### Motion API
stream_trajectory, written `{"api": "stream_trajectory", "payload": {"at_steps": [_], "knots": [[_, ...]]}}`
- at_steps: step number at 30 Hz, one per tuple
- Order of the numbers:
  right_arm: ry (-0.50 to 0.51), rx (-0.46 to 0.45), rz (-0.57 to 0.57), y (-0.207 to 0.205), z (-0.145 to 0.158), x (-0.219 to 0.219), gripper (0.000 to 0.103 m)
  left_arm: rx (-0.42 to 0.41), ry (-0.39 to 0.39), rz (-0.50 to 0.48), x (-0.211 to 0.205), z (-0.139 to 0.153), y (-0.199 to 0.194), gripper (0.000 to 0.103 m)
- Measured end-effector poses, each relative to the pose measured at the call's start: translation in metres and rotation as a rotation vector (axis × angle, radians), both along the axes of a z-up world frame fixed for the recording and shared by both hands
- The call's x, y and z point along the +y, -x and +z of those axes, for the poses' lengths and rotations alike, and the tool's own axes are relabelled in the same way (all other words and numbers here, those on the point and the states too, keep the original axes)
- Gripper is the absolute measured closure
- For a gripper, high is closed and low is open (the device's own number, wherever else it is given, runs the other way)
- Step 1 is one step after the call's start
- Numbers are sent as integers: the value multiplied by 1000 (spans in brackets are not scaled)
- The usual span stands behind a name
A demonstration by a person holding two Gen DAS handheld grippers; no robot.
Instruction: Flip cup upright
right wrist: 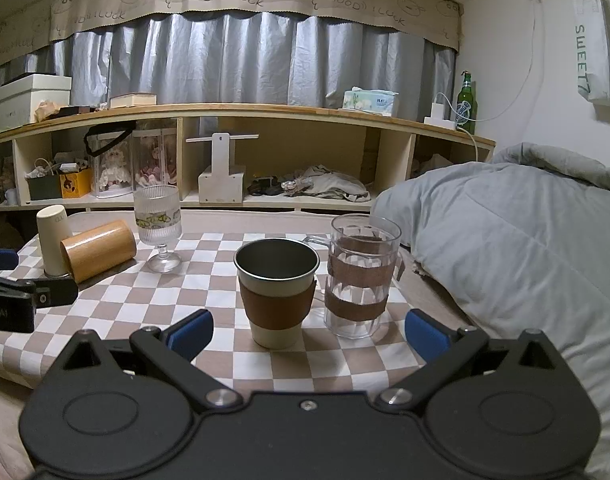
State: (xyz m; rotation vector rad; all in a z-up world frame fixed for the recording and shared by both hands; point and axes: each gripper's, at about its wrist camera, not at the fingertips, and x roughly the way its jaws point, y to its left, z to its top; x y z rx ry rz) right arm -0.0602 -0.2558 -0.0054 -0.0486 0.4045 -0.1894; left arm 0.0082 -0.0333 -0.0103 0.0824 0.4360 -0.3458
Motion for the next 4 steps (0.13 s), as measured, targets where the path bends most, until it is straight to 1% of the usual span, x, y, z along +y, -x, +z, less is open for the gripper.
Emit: {"api": "stream_trajectory", "payload": {"at_steps": [4], "knots": [[-3, -1, 0, 0, 0, 0, 0, -1, 1, 1, -1, 0, 0, 0]]}}
